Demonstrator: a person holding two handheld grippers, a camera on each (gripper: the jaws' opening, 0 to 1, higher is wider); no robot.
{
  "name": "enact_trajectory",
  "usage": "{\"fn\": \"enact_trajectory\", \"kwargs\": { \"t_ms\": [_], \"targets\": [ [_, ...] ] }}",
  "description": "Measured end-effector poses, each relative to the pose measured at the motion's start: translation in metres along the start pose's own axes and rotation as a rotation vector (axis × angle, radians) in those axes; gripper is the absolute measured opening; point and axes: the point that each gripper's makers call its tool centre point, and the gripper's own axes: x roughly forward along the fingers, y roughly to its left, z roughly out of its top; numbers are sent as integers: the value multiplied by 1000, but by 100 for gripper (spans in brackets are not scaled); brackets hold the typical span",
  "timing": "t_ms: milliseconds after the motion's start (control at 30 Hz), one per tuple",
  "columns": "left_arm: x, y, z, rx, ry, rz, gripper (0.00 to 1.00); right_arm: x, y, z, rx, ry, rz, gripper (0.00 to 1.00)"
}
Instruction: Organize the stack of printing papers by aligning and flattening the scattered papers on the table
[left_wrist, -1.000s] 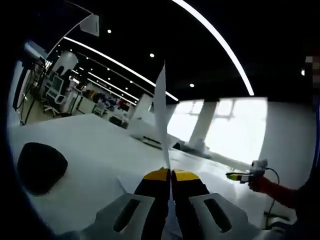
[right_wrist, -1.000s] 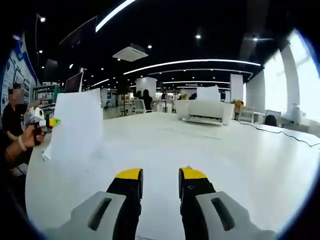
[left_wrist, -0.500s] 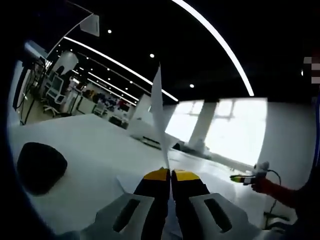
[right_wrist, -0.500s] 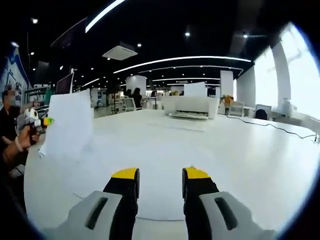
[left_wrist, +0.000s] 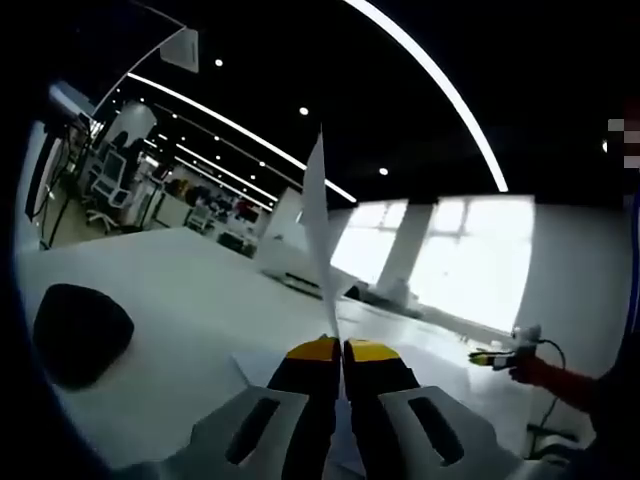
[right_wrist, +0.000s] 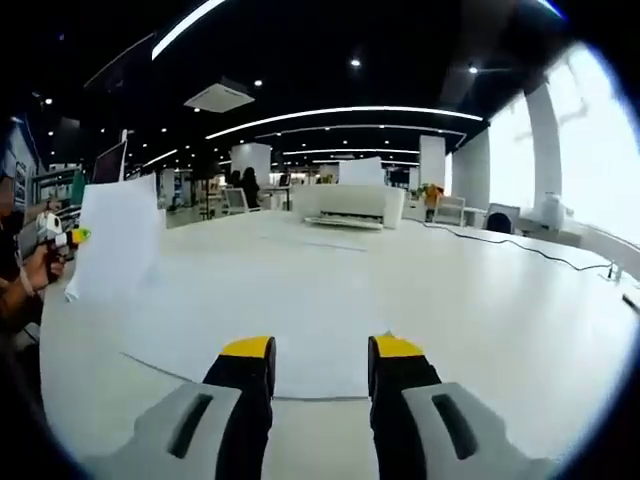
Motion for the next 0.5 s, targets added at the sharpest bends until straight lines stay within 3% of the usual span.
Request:
{"fn": "enact_trajectory", "kwargs": {
  "t_ms": [500],
  "targets": [
    [0,-3,-1,7,1,-2,6,2,-35,-33,29,103,-80,37]
  ]
}}
